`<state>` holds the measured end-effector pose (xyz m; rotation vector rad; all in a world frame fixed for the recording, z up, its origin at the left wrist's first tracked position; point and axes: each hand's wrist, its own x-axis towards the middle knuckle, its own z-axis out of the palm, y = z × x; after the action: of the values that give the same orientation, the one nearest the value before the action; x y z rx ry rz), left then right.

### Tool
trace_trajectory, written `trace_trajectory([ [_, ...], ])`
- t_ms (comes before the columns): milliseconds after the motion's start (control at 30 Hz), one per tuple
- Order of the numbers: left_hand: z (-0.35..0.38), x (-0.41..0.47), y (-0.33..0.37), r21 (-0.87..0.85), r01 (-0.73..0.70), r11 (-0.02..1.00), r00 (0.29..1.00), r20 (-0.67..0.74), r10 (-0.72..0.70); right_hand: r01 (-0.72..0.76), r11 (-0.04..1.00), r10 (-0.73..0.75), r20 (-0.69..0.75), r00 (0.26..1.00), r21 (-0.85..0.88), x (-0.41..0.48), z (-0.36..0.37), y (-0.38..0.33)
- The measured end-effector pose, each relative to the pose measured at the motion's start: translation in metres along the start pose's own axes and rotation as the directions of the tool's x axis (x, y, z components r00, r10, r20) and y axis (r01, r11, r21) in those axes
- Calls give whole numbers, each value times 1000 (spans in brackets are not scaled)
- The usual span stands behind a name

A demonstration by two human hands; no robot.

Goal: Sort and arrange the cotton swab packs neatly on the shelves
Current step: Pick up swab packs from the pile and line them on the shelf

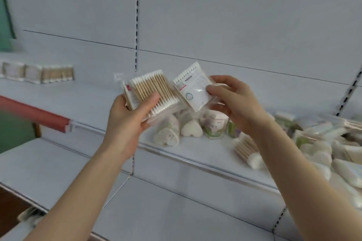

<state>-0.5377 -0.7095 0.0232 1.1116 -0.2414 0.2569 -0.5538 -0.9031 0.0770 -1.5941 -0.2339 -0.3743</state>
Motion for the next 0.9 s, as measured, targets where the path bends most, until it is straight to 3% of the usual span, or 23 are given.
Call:
trace_trajectory([
  [267,-169,-5,59,55,-58,997,971,-231,69,-7,1000,6,335,942,1,13,196,25],
  [500,-333,-4,118,117,-71,991,920,-376,110,-45,998,22,521,853,32,11,386,43],
  [700,-425,6,141,145,-56,988,886,-449,116,-126,992,89,662,744,8,27,481,55],
  [833,-476,22,145,189,-55,980,857,-494,144,-38,999,10,659,752,29,52,527,65],
  [900,-501,34,147,233,-59,971,842,-510,174,-52,998,12,692,722,37,71,548,70],
])
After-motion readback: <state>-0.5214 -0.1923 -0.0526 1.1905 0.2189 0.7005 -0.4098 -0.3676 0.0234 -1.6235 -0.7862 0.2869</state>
